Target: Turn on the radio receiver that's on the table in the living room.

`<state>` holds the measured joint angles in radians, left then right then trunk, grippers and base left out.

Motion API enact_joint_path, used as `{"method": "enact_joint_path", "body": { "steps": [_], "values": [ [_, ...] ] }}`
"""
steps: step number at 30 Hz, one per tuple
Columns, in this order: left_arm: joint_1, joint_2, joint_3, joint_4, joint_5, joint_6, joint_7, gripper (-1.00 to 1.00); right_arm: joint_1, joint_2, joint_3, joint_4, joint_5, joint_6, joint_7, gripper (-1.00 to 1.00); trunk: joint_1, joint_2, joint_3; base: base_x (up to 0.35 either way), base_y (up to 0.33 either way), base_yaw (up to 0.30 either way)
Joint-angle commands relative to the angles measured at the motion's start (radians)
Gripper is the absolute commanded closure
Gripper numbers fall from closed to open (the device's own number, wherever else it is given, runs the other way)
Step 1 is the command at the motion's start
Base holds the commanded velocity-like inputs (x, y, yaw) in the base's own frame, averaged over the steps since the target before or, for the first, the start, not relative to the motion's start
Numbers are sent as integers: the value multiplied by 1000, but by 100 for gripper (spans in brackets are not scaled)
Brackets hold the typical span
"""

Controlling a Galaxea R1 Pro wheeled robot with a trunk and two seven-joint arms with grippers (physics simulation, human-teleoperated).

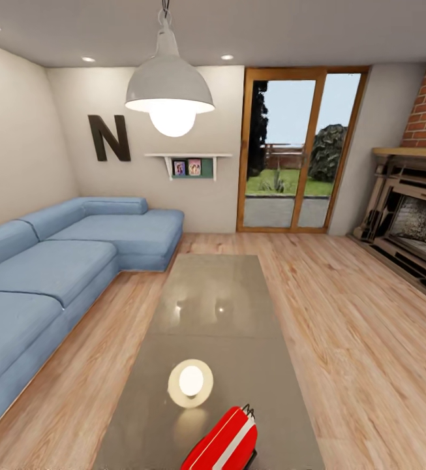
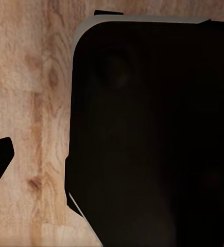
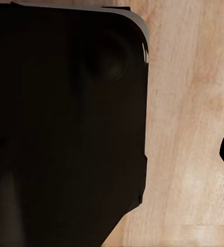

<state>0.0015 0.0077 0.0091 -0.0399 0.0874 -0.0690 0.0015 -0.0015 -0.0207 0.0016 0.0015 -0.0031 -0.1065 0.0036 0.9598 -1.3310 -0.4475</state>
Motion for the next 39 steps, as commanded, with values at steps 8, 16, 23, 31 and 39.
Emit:
{"method": "enact_joint_path", "body": {
  "steps": [8,16,23,31,39],
  "values": [
    [0,-1,0,0,0,0,0,-100,0,1,0,0,0,-1,1,-100,0,0,-13,0,0,0],
    [0,-2,0,0,0,3,0,-100,0,1,0,0,0,-1,1,-100,-12,21,-16,0,0,0],
    [0,-2,-1,0,0,6,0,-100,0,1,0,0,0,-1,2,-100,-38,70,-6,0,0,0],
    [0,-2,-1,0,0,7,0,-100,0,1,0,0,0,0,2,-100,-69,126,6,0,0,0],
    [0,-1,-1,0,0,7,0,-100,0,1,0,0,0,1,2,-100,-100,182,19,0,0,0]
  ]
}}
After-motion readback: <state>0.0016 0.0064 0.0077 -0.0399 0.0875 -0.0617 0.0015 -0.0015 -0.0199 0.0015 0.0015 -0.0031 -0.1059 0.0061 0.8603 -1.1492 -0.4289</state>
